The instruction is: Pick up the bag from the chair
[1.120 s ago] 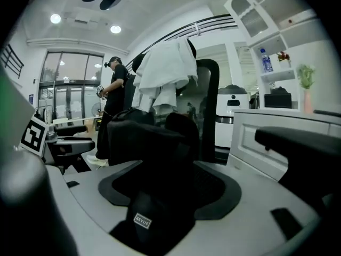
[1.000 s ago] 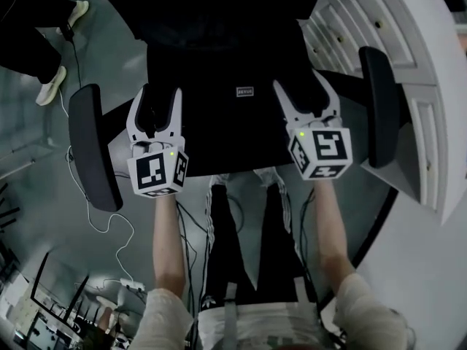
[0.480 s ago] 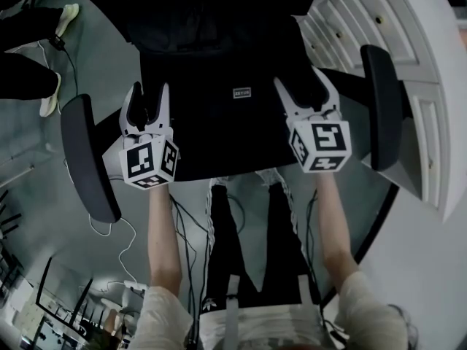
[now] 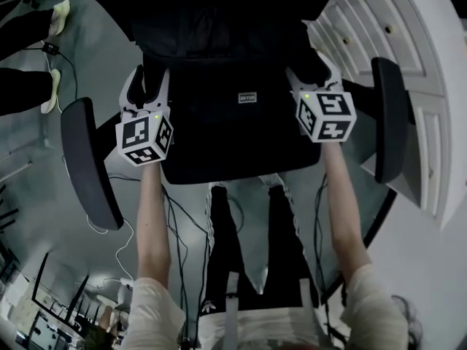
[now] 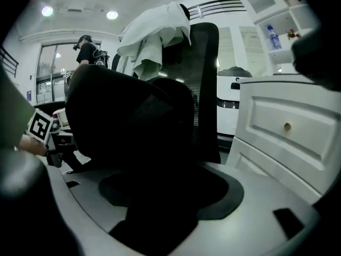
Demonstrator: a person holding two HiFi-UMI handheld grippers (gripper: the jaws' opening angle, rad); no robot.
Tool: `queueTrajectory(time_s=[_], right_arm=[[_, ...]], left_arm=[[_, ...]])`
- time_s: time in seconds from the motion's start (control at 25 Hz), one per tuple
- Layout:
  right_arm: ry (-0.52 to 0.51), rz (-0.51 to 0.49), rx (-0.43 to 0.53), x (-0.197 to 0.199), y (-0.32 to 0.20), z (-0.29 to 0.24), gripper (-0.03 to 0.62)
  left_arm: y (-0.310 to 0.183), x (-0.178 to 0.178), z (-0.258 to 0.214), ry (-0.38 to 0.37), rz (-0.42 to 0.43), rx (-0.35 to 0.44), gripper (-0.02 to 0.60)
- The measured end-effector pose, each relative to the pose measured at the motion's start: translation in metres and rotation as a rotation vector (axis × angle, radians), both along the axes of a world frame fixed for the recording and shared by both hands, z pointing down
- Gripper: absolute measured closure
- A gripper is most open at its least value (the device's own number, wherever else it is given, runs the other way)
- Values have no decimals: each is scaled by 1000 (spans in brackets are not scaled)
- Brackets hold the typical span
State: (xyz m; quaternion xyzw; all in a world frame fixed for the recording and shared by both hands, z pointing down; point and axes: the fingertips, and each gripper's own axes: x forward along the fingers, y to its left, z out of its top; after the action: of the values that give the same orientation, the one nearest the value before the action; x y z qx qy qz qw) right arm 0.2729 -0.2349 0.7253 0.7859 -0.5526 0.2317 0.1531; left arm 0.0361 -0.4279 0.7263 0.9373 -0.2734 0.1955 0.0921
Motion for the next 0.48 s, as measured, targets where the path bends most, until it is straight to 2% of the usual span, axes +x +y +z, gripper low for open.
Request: queueTrajectory(time_s=[0.32, 0.48], right_arm=[[-99, -39, 11, 5, -24, 17, 313], [-108, -66, -4, 4, -34, 25, 313]], left_arm=[[-20, 10, 12, 3, 23, -50, 322], [-27, 20, 17, -10, 63, -64, 318]])
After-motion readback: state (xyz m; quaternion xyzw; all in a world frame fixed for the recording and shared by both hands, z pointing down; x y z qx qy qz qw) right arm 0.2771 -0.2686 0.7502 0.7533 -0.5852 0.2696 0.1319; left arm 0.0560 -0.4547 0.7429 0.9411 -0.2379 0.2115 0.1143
